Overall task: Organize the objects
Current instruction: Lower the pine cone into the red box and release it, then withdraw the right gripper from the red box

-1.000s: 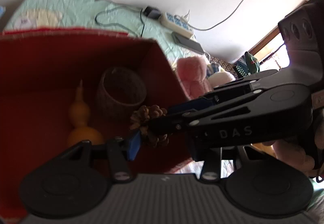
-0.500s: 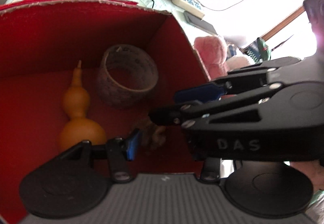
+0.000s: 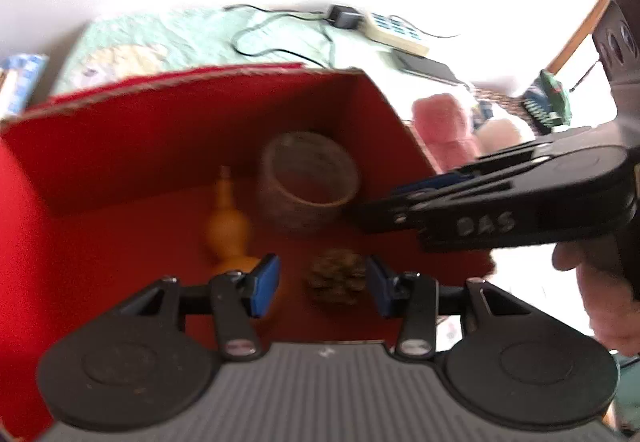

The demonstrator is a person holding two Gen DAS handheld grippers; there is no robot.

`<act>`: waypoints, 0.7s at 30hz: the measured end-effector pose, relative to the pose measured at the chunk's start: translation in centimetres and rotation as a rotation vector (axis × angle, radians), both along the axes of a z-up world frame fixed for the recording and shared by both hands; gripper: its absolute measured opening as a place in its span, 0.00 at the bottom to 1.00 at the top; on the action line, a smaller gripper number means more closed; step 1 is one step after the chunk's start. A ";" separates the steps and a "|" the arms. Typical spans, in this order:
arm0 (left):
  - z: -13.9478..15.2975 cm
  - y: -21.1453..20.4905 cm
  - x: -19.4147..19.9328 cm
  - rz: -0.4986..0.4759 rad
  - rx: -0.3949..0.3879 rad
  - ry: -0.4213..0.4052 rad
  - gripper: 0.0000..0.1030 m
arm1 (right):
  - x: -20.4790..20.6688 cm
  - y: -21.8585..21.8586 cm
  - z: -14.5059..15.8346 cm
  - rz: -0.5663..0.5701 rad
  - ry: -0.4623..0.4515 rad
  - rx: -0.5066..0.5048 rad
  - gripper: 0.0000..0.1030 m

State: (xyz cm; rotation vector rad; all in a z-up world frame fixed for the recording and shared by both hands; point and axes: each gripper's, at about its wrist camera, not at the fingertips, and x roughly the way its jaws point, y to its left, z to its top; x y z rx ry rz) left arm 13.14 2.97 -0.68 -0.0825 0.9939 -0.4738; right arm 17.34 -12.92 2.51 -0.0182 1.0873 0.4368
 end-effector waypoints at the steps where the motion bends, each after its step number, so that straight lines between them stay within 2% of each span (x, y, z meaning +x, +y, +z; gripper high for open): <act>1: 0.2 0.1 -0.1 0.013 0.017 -0.006 0.45 | -0.1 0.0 -0.1 -0.004 0.002 0.008 0.33; 4: 0.4 0.5 -0.1 0.051 0.065 -0.009 0.45 | -0.7 0.0 -0.1 -0.004 -0.015 0.026 0.33; 8: 0.9 1.1 -0.4 0.102 0.131 -0.035 0.46 | -0.7 0.3 0.4 0.003 -0.008 0.133 0.33; 13: 2.1 3.1 -1.2 0.165 0.188 -0.077 0.46 | 0.6 1.9 -0.4 -0.012 0.052 0.262 0.32; 15: 2.3 3.7 -1.4 0.192 0.221 -0.083 0.46 | 1.4 3.4 -1.2 -0.029 0.084 0.280 0.32; 18: 2.3 4.8 -1.6 0.228 0.241 -0.073 0.46 | 3.1 5.5 -2.7 -0.039 0.181 0.329 0.32; 21: 2.4 5.5 -2.3 0.250 0.254 -0.064 0.45 | 4.4 7.6 -4.3 -0.047 0.263 0.308 0.32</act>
